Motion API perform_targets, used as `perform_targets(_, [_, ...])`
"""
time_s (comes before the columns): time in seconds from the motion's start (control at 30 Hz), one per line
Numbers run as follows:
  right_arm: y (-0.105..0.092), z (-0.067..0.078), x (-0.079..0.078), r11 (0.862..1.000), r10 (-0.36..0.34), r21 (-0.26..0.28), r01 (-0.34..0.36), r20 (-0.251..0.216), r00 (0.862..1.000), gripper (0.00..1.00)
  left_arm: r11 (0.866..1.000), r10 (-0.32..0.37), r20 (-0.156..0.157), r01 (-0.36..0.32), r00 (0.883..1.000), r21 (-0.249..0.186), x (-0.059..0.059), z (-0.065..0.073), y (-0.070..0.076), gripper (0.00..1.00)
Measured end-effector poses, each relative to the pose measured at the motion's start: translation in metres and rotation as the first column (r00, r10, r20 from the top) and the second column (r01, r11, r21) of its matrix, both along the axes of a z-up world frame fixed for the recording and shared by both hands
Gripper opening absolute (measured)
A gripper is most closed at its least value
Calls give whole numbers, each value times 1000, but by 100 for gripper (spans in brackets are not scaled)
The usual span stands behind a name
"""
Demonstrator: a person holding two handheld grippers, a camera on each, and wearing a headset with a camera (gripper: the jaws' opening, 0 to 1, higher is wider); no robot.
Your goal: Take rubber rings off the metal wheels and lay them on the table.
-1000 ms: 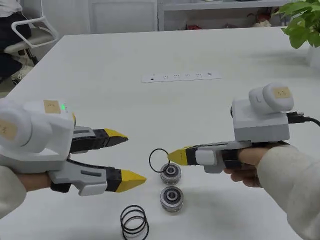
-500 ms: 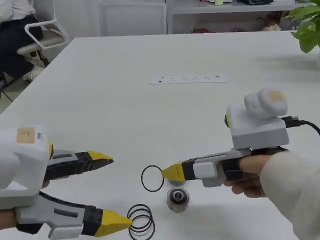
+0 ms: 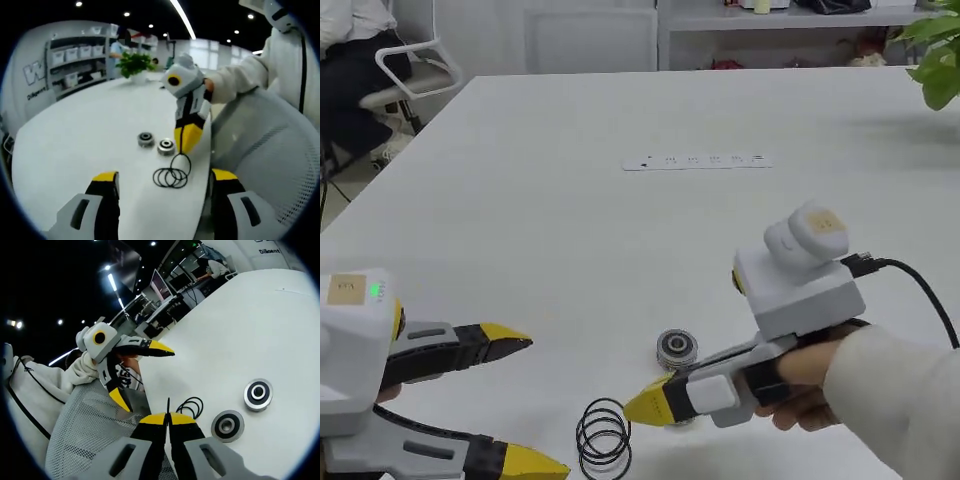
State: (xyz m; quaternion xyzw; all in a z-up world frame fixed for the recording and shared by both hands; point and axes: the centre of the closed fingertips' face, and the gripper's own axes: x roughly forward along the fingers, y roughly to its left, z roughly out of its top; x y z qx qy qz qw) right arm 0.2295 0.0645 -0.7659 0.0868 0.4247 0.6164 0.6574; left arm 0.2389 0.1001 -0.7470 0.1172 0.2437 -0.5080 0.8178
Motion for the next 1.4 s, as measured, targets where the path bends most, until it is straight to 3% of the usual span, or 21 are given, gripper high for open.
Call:
perform_targets(0.3, [3, -20, -23, 994, 90, -68, -91, -27, 996, 0, 1000, 5, -15, -5, 1000, -4, -1, -3, 1, 74])
perform_targets(0.43, [2, -26, -27, 989, 114, -97, -114, -9, 993, 0, 1000, 3, -21, -3, 1000, 0, -1, -4, 0, 73])
perform_targets(0.6, [-3, -30, -12, 991, 60, -124, -57, 25, 998, 0, 1000, -5, -25, 5, 1000, 2, -3, -6, -1, 72])
perform_targets(0.73, [-7, -35, -5, 989, 25, -147, -21, 26, 999, 0, 1000, -8, -29, 8, 1000, 6, -4, -7, -1, 72])
perform_targets(1.17, [-7, -40, 4, 984, 7, -176, 8, 86, 996, 0, 1000, -9, -36, 10, 999, 12, -5, -9, 0, 71])
perform_targets(1.4, [-5, -40, 1, 984, 26, -177, -9, 90, 996, 2, 1000, -10, -38, 11, 999, 14, -5, -9, 0, 71])
